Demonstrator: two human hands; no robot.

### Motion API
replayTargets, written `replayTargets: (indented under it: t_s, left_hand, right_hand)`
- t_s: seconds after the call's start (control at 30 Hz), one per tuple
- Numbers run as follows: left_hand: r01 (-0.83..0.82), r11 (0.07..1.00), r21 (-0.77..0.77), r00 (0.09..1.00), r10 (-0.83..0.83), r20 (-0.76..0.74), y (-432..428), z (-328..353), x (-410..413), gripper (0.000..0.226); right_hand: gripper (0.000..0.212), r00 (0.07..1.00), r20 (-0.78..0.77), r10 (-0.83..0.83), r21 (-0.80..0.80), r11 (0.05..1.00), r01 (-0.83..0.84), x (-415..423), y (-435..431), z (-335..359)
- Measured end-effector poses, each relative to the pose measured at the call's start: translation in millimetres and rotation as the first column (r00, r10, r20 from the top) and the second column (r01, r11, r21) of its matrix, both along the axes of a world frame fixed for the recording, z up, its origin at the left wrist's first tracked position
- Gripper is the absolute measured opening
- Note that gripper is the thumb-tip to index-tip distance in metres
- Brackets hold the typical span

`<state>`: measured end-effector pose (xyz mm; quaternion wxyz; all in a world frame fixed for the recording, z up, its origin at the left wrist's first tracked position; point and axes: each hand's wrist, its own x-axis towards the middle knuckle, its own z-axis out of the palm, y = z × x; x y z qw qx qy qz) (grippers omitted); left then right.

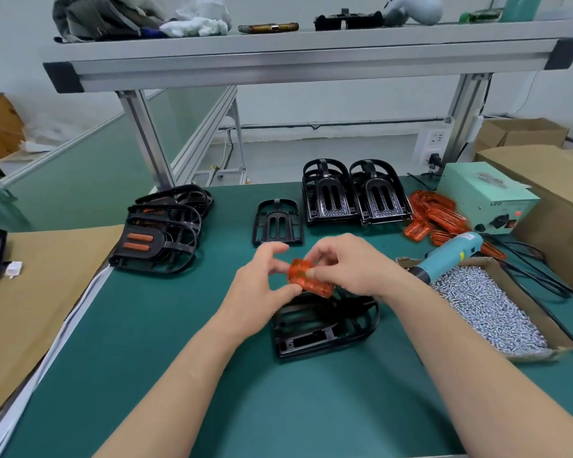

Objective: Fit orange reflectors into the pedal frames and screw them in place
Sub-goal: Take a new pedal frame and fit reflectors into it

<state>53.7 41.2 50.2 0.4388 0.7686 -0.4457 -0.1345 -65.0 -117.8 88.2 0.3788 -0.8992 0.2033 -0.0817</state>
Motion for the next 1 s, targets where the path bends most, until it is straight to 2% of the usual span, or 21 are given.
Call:
replayTargets:
  t_s: [0.1, 0.2, 0.27, 0.33, 0.47, 0.53, 0.57, 0.63, 0.67, 0.7, 0.77, 0.83, 0.9, 1.0]
  left_hand:
    - [-0.208, 0.975, -0.075, 0.967, 0.193, -0.168, -3.8, 1.2, -5.6, 0.039]
    - [-0.203, 0.979, 0.006, 0.964, 0.201, -0.176, -7.8, 4.9, -16.2, 0.042]
    - [-0.162, 0.984, 0.076, 0.979, 0.17, -0.116, -10.0, 9.6, -24.5, 0.047]
    - [-0.184, 0.976, 0.115, 0.981, 0.19, -0.042, -12.2, 13.6, -30.1, 0.048]
    - [-0.216, 0.97, 0.111, 0.966, 0.196, 0.169, -14.9, 14.7, -33.9, 0.02]
    - [-0.186, 0.973, 0.135, 0.961, 0.151, 0.233, -14.9, 14.6, -33.6, 0.014]
    - [-0.166, 0.974, 0.156, 0.959, 0.122, 0.255, -14.3, 14.1, -32.3, 0.017]
    - [-0.129, 0.97, 0.207, 0.961, 0.071, 0.269, -11.3, 13.0, -27.5, 0.044]
    - [-0.119, 0.968, 0.22, 0.967, 0.063, 0.248, -8.8, 13.2, -24.5, 0.057]
    - [-0.114, 0.969, 0.218, 0.97, 0.061, 0.236, -6.4, 13.4, -21.6, 0.06]
    - [-0.088, 0.974, 0.208, 0.959, 0.026, 0.283, -2.9, 13.4, -18.7, 0.047]
    - [-0.046, 0.98, 0.192, 0.932, -0.027, 0.362, -0.2, 13.6, -18.2, 0.035]
    - [-0.016, 0.985, 0.172, 0.91, -0.058, 0.411, 1.0, 12.8, -18.1, 0.032]
    - [0.005, 0.991, 0.137, 0.891, -0.067, 0.449, 2.3, 9.7, -19.1, 0.033]
  right_hand:
    - [0.008, 0.973, 0.093, -0.21, 0.135, 0.971, 0.197, 3.2, 1.7, -6.7]
    - [0.013, 0.955, 0.078, -0.288, 0.327, 0.912, 0.248, 6.3, 10.4, -14.7]
    - [0.014, 0.945, 0.071, -0.321, 0.417, 0.87, 0.264, 9.6, 18.4, -20.4]
    - [0.015, 0.933, 0.051, -0.356, 0.384, 0.869, 0.31, 11.8, 23.7, -23.7]
    - [0.024, 0.942, 0.044, -0.333, 0.502, 0.822, 0.268, 8.4, 28.9, -22.9]
    - [0.026, 0.957, 0.04, -0.287, 0.501, 0.835, 0.229, 4.8, 29.5, -22.0]
    - [0.026, 0.963, 0.05, -0.266, 0.46, 0.862, 0.215, 2.5, 28.5, -21.1]
    - [0.031, 0.973, 0.101, -0.208, 0.294, 0.94, 0.17, -4.5, 22.6, -15.4]
    - [0.041, 0.982, 0.129, -0.137, 0.183, 0.977, 0.112, -8.9, 17.9, -10.8]
    - [0.052, 0.99, 0.138, -0.042, 0.053, 0.998, 0.035, -13.1, 12.5, -5.8]
    - [0.058, 0.991, 0.06, 0.121, -0.217, 0.97, -0.106, -18.2, 3.5, 3.0]
    - [0.051, 0.981, -0.076, 0.18, -0.397, 0.897, -0.195, -19.2, -0.8, 7.4]
    - [0.047, 0.972, -0.149, 0.181, -0.436, 0.87, -0.229, -19.2, 0.4, 6.9]
    - [0.043, 0.979, -0.112, 0.169, -0.413, 0.889, -0.2, -19.5, 3.5, 0.8]
